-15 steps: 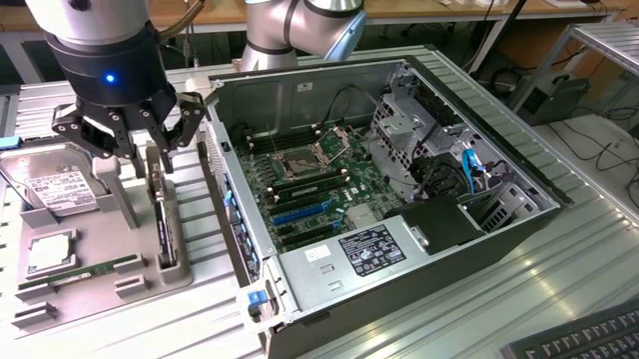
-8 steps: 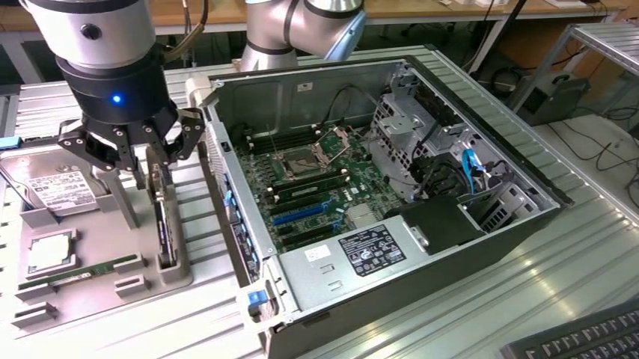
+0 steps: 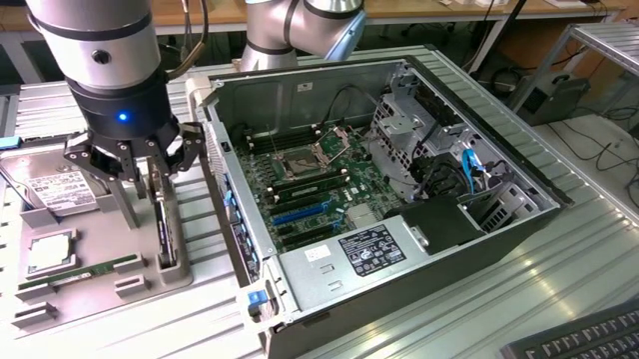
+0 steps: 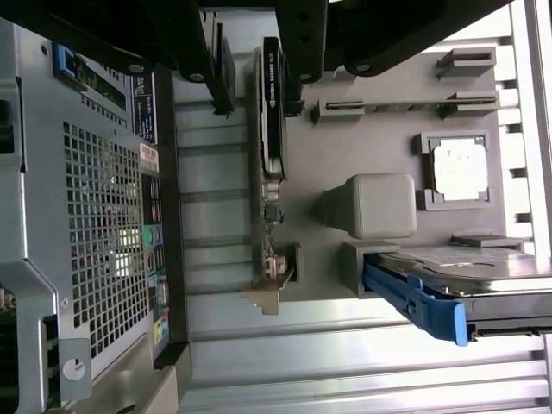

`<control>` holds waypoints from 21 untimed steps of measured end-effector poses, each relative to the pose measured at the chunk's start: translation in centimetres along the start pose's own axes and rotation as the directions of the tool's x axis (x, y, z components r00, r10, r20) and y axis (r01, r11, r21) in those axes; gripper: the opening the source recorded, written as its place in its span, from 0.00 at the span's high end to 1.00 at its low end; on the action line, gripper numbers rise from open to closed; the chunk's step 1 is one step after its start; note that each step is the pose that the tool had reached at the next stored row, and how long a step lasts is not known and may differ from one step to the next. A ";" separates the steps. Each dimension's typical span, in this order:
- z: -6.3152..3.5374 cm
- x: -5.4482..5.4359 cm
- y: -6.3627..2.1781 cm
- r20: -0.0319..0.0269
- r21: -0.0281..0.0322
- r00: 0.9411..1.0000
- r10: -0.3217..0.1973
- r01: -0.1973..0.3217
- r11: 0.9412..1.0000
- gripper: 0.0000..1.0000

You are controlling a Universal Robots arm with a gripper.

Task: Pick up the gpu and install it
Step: 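Pick up the gpu and move the gpu toward the slot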

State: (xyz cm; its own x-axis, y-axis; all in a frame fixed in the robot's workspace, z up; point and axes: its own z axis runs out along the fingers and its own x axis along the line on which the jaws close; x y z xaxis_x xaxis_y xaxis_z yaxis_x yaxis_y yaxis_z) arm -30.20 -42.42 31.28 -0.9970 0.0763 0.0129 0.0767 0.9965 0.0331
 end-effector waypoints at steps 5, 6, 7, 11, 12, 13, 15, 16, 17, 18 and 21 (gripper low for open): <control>0.92 0.0 -0.03 -0.001 0.000 1.000 0.000 0.000 1.000 0.64; 1.09 0.0 -0.04 -0.001 0.000 1.000 0.000 0.000 1.000 0.64; 1.29 0.0 -0.04 -0.001 0.000 1.000 0.000 0.000 1.000 0.64; 2.51 0.0 -0.09 -0.001 0.000 1.000 0.002 -0.002 1.000 0.64; 2.77 0.0 -0.10 -0.001 0.000 1.000 0.003 -0.003 1.000 0.64; 2.95 0.0 -0.11 -0.001 0.000 1.000 0.003 -0.003 1.000 0.64; 3.31 0.1 -0.12 -0.001 0.000 1.000 0.004 -0.004 1.000 0.64; 3.48 0.1 -0.12 -0.001 0.000 1.000 0.004 -0.004 1.000 0.64; 3.76 0.1 -0.12 -0.001 0.000 1.000 0.004 -0.004 1.000 0.64; 4.09 0.1 -0.09 -0.001 0.000 1.000 0.005 -0.005 1.000 0.64; 4.66 0.2 0.11 -0.001 0.000 1.000 0.005 -0.005 1.000 0.64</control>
State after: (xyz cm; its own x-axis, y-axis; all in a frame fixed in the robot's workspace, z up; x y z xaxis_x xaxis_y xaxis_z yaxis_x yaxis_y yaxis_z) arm -30.45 -42.14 26.63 -0.9966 0.0815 0.0143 0.0819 0.9961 0.0331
